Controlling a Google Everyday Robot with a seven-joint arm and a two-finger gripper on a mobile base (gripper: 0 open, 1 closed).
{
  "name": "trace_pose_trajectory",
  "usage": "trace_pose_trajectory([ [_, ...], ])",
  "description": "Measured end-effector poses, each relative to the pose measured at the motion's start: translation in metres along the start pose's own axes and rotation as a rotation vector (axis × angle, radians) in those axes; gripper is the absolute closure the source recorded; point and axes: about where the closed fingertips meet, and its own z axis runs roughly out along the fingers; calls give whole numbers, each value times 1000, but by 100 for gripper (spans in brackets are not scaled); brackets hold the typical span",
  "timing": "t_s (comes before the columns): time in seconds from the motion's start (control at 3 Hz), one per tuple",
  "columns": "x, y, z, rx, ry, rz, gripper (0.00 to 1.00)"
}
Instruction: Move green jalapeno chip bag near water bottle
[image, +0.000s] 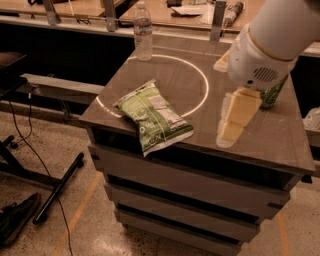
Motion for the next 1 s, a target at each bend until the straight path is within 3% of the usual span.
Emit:
trace_pose_trajectory([
  [0.33, -41, -1, 23, -25, -23, -52, 0],
  [0.67, -72, -6, 48, -54, -54, -56, 0],
  [1.0, -87, -17, 110, -129, -45, 43, 0],
])
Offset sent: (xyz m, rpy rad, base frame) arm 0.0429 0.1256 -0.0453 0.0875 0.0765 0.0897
